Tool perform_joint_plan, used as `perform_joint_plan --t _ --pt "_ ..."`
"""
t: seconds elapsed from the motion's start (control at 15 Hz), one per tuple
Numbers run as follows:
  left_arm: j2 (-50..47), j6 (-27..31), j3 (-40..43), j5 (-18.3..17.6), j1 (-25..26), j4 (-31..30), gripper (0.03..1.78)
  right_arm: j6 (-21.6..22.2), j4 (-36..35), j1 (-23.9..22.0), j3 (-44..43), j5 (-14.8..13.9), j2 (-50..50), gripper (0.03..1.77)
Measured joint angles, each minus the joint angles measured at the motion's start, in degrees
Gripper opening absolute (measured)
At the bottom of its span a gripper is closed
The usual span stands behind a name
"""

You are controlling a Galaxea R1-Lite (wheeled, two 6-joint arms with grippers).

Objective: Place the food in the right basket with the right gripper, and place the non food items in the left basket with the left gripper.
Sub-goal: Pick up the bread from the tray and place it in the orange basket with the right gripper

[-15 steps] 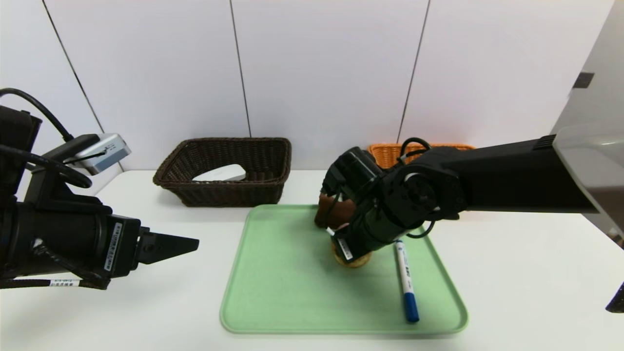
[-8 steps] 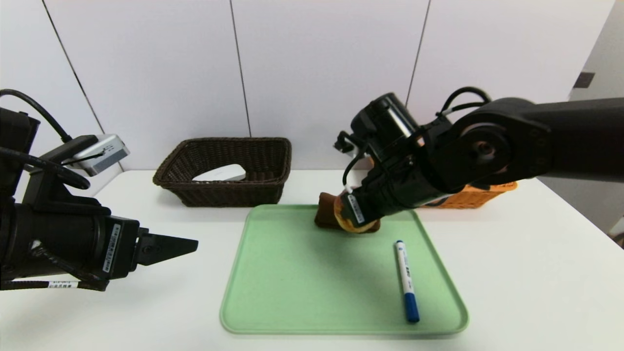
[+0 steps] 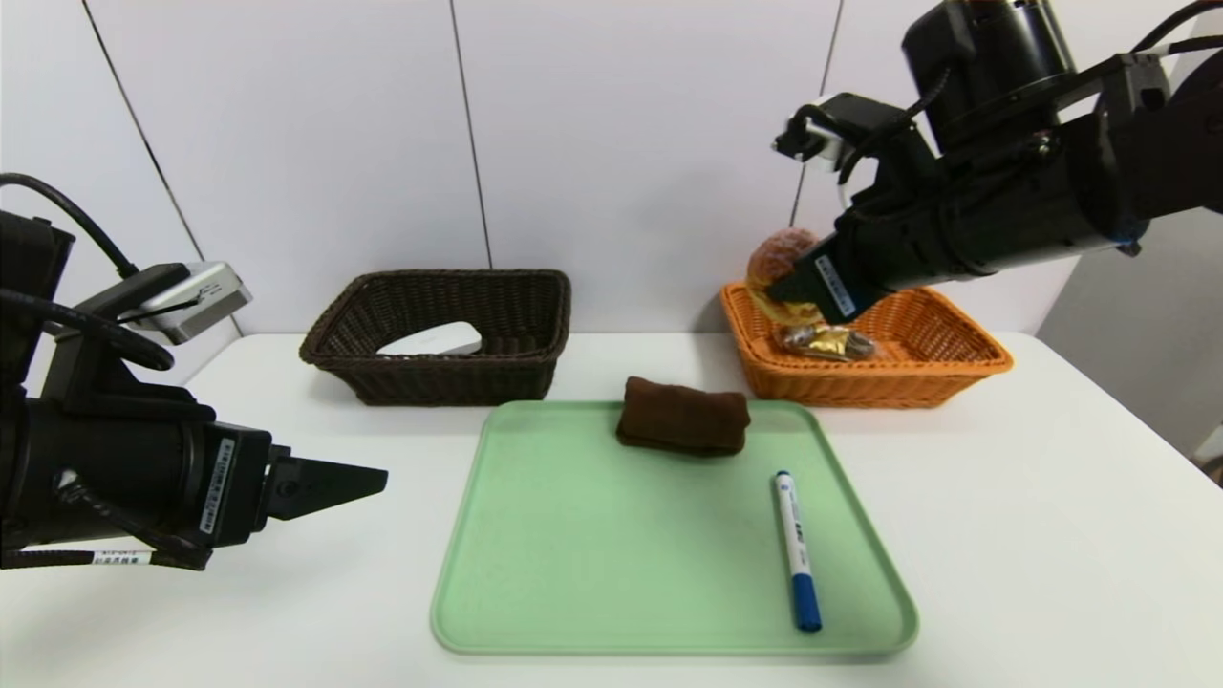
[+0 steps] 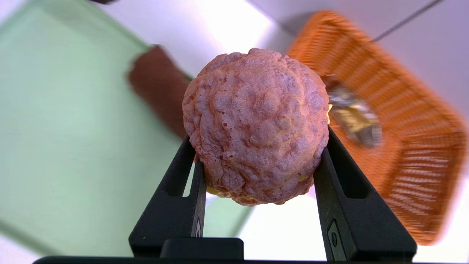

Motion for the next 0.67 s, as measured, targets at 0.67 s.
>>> perform_joint_plan --t 0.67 --pt "-0.37 -0.09 0.55 0.07 0.0 0.01 1.69 -31.85 -2.68 -18.87 -0.33 9.8 7.08 0.83"
